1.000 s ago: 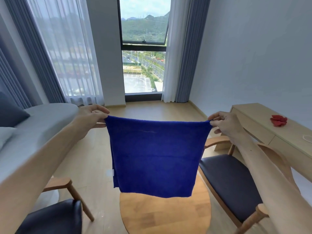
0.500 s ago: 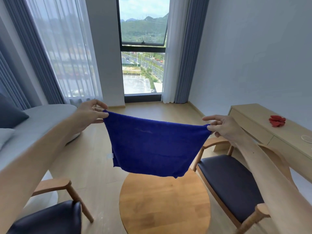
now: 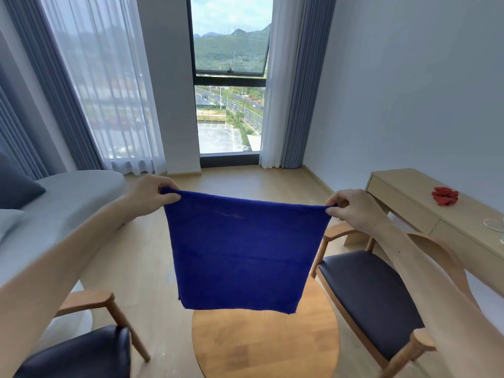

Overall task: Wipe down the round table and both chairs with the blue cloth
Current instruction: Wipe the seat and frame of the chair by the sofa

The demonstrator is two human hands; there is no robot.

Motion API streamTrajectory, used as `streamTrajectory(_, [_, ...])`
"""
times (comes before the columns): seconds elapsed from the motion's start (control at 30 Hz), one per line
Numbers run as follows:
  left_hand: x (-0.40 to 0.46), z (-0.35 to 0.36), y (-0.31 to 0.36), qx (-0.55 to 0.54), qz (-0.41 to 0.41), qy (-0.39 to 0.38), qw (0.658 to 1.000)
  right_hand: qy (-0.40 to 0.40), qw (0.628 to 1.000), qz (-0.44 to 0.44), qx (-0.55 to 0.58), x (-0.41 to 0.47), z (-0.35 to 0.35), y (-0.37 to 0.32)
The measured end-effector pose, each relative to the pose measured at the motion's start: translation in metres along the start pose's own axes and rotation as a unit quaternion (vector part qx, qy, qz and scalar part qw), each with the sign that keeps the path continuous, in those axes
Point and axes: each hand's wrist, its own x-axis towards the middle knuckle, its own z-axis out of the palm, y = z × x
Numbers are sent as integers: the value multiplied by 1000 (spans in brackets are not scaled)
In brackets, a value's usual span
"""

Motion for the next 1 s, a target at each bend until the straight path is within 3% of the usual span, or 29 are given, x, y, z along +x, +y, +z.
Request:
streamTrajectory(0.1, [0, 1, -1, 71, 4, 3, 997, 4, 1000, 9, -2, 0, 2, -1])
streamTrajectory(0.4, [0, 11, 6, 57, -61, -30, 996, 27, 998, 44, 34, -2, 10, -5])
streamTrajectory(0.63, [-4, 44, 43, -113, -167, -36, 979, 24, 988, 84, 130, -4, 31, -42])
streamTrajectory(0.8, [-19, 86, 97, -236, -182, -140, 944, -24, 987, 47, 153, -8, 66, -93])
streamTrajectory(1.0, [-28, 94, 120, -313, -214, -162, 911, -28, 991, -1, 129, -13, 67, -109])
